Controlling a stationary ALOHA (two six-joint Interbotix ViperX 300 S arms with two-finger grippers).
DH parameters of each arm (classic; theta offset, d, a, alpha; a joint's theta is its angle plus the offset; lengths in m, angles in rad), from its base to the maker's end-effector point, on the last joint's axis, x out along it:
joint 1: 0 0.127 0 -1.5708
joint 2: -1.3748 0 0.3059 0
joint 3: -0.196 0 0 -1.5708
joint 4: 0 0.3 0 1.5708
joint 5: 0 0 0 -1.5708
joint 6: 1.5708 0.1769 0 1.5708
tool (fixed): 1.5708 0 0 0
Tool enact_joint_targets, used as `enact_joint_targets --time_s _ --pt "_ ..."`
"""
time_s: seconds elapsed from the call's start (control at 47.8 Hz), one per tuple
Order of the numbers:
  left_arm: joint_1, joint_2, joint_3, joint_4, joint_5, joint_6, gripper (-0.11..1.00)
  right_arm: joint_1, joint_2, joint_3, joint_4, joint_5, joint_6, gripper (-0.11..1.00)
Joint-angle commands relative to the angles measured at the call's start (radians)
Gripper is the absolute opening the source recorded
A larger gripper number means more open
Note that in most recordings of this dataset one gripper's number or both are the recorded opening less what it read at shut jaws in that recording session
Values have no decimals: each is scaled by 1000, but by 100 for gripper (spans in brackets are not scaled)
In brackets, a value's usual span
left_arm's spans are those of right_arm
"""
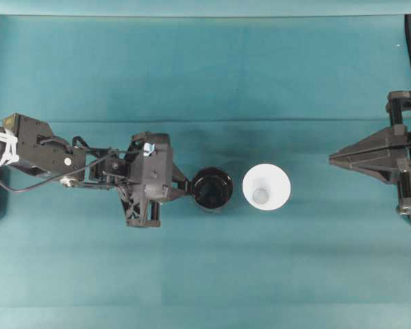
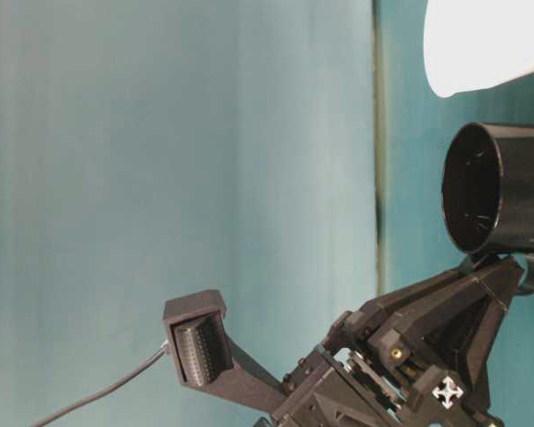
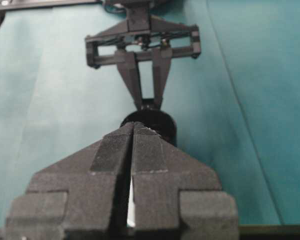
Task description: Put the paper cup into the moved cup holder.
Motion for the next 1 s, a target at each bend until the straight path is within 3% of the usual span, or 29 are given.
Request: enact_joint_targets --time_s 0.0,0.167,0.23,0.376,0.648,0.774,0.983 --pt "3 -5 -11 3 -3 -12 34 0 5 -23 2 -5 6 -3" --pt "5 -5 -8 3 -3 -20 80 0 5 -25 3 -5 6 -3" --pt "5 -5 -6 3 -5 -20 89 0 5 -25 2 -3 8 -3" --pt "3 -9 -6 3 -3 -18 86 -2 14 -25 3 25 26 -3" --pt "0 -114 46 3 35 -20 86 -9 94 -121 5 244 216 -3" --pt "0 -178 89 3 37 -17 86 -14 150 -173 -9 351 218 -3" --pt "-8 -256 147 3 37 -23 86 -29 236 -235 -11 403 216 -1"
